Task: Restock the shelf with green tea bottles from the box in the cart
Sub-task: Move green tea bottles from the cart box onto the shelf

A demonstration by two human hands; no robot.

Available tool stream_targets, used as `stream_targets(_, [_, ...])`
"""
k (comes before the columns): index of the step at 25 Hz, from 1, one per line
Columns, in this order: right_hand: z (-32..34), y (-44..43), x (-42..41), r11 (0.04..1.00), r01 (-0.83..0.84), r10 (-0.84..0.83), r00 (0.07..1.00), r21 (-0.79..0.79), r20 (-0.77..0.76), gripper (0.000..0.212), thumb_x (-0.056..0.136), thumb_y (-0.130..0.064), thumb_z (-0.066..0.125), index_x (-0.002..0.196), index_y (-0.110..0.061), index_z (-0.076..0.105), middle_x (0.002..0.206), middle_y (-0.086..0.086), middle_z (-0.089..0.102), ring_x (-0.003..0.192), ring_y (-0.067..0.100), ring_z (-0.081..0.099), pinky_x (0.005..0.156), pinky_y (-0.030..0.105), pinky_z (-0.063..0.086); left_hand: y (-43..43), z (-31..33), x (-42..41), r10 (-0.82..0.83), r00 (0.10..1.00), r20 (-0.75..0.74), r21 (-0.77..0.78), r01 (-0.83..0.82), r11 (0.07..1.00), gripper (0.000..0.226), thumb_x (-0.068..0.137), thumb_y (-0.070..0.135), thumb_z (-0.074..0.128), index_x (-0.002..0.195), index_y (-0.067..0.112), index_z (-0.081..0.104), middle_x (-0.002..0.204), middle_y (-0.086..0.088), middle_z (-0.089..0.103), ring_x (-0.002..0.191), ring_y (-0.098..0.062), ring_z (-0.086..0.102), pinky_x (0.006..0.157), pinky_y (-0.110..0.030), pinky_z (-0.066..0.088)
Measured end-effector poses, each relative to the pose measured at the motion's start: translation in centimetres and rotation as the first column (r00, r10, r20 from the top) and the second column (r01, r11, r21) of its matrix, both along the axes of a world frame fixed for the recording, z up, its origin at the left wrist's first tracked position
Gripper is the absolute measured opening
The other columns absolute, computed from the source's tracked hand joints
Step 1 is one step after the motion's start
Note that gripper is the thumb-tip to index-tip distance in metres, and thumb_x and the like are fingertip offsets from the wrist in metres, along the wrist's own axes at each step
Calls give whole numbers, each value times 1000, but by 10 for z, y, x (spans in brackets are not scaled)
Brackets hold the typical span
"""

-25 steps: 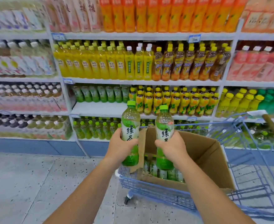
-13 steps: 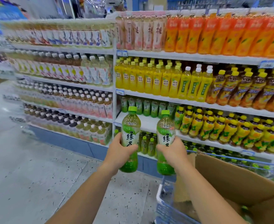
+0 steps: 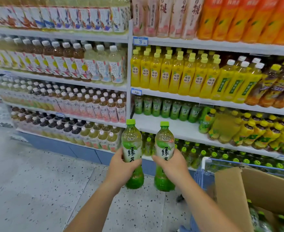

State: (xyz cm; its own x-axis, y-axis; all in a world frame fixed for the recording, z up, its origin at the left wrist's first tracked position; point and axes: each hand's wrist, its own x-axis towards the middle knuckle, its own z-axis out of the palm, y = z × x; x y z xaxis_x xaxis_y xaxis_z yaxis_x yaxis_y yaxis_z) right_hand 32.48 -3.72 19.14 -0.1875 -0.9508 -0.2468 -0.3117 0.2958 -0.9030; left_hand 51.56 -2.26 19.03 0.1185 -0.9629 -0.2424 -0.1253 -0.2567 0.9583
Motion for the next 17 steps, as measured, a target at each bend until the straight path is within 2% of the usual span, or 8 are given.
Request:
stream_targets(2, [-13, -22, 9, 1000, -5, 6, 1000, 23, -24, 43, 69, -42, 86, 101, -31, 58, 92, -14, 68, 81, 1, 63, 58, 20, 45, -20, -15, 6, -9, 1000, 1, 32, 8, 999, 38, 78, 21, 82, 107, 37, 65, 89, 17, 75, 77, -2, 72, 59, -19, 56])
stream_targets(5, [-40, -61, 19, 998, 20, -19, 1000, 64, -11, 46, 69, -40, 87, 103, -33, 57, 94, -13, 66, 83, 1, 62, 59, 20, 45, -58, -36, 11, -19, 1000, 24, 58, 17, 998, 51, 77, 20, 81, 92, 64, 60, 87, 28, 71, 76, 5, 69, 54, -11, 51])
stream_targets(6, [-50, -75, 21, 996, 31, -31, 1000, 82, -1, 45, 70, -39, 87, 102, -33, 56, 94, -13, 66, 83, 2, 62, 59, 20, 44, -70, -44, 12, -10, 999, 33, 81, 7, 997, 50, 77, 20, 81, 91, 63, 60, 86, 28, 70, 76, 6, 68, 53, -11, 51])
stream_targets(8, [-67, -101, 25, 992, 40, -42, 999, 121, 16, 40, 72, -38, 87, 95, -35, 55, 92, -14, 65, 81, 1, 61, 58, 20, 43, -93, -65, 13, 25, 998, 60, 138, -34, 990, 35, 73, 24, 82, 97, 43, 65, 84, 23, 72, 74, 5, 68, 56, -14, 51])
stream_targets(10, [-88, -128, 26, 988, 47, -49, 999, 150, 11, 39, 73, -37, 86, 97, -33, 56, 91, -13, 66, 80, 1, 62, 57, 20, 44, -115, -86, 15, 41, 996, 79, 180, -55, 982, 30, 71, 26, 83, 97, 31, 67, 81, 18, 73, 72, 2, 69, 56, -17, 51])
stream_targets(13, [-114, -172, 27, 985, 49, -49, 999, 163, -3, 43, 73, -36, 86, 106, -29, 60, 94, -9, 70, 81, 5, 65, 58, 21, 46, -153, -113, 19, 40, 995, 91, 204, -58, 977, 30, 72, 24, 84, 97, 28, 69, 80, 15, 74, 72, 0, 69, 52, -12, 49])
stream_targets(17, [-145, -230, 26, 987, 44, -38, 998, 153, -42, 40, 72, -38, 86, 100, -32, 58, 89, -13, 68, 76, 1, 64, 55, 18, 43, -218, -139, 27, -3, 991, 132, 176, -21, 984, 32, 71, 22, 85, 97, 30, 67, 80, 21, 72, 72, 5, 67, 51, -9, 47])
